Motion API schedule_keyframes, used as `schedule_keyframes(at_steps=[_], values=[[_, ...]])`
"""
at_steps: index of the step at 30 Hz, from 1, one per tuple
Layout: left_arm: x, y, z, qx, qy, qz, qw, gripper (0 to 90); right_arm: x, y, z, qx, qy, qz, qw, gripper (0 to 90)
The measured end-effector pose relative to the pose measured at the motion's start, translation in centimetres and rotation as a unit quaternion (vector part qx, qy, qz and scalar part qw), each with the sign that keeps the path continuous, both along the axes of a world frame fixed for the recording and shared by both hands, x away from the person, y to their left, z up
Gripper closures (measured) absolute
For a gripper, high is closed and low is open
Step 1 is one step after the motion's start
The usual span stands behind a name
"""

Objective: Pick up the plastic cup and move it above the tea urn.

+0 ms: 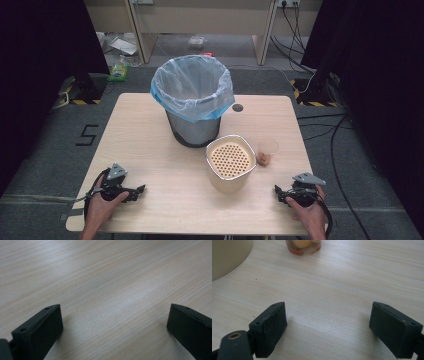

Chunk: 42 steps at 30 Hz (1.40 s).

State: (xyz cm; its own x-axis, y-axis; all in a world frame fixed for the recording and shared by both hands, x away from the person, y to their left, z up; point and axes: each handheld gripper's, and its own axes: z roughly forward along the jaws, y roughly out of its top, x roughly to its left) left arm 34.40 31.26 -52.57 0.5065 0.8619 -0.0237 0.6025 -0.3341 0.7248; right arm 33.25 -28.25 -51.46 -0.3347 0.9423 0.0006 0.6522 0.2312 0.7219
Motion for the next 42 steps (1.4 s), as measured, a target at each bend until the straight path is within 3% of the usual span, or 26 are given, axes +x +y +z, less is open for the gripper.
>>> schedule_keyframes(at_steps=[13, 15, 17, 20, 23, 28, 35, 42], values=[[0.0, 0.0, 0.0, 0.000, 0.000, 0.000, 1.0000, 0.0, 0.1, -0.2, 0.1, -0.003, 0.001, 0.006, 1.0000, 16.8], [0.0, 0.0, 0.0, 0.000, 0.000, 0.000, 1.0000, 0.0, 0.1, -0.3, 0.2, 0.000, 0.004, 0.003, 1.0000, 20.4], [0.0, 0.0, 0.0, 0.000, 0.000, 0.000, 1.0000, 0.0, 0.1, -0.6, 0.4, 0.010, 0.001, 0.011, 0.9999, 32.7], [0.0, 0.0, 0.0, 0.000, 0.000, 0.000, 1.0000, 0.0, 0.1, -0.8, 1.0, 0.031, -0.003, -0.002, 0.9995, 32.1], [0.0, 0.0, 0.0, 0.000, 0.000, 0.000, 1.0000, 0.0, 0.1, -0.9, 1.4, 0.029, -0.013, 0.000, 0.9995, 32.3], [0.0, 0.0, 0.0, 0.000, 0.000, 0.000, 1.0000, 0.0, 0.2, -0.4, 2.4, 0.016, -0.024, 0.009, 0.9995, 34.5], [0.0, 0.0, 0.0, 0.000, 0.000, 0.000, 1.0000, 0.0, 1.3, 0.7, 5.6, 0.021, -0.040, 0.012, 0.9989, 42.1], [0.0, 0.0, 0.0, 0.000, 0.000, 0.000, 1.0000, 0.0, 2.9, 1.0, 7.4, 0.034, -0.055, 0.021, 0.9977, 47.1]])
